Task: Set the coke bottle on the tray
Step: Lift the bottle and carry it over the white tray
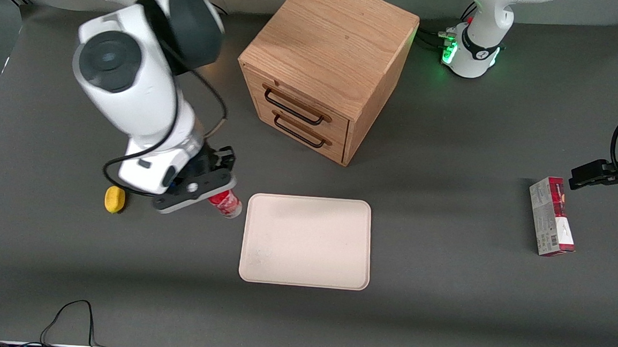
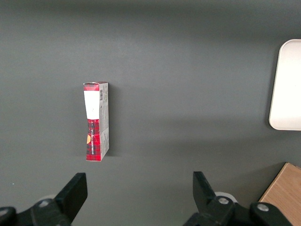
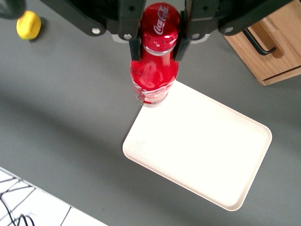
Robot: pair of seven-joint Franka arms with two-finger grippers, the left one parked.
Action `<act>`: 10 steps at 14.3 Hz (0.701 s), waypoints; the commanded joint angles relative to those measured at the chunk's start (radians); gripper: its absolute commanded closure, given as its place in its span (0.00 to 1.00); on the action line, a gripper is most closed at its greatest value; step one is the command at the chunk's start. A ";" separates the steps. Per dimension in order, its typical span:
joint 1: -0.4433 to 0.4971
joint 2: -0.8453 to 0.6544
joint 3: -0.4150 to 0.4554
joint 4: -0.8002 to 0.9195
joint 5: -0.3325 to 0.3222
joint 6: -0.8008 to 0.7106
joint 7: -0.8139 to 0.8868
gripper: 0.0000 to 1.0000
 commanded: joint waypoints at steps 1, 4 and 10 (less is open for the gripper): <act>-0.001 0.067 0.001 0.054 -0.026 0.056 0.005 1.00; -0.004 0.174 0.000 0.052 -0.026 0.182 0.002 1.00; -0.009 0.342 -0.008 0.043 -0.031 0.374 0.002 1.00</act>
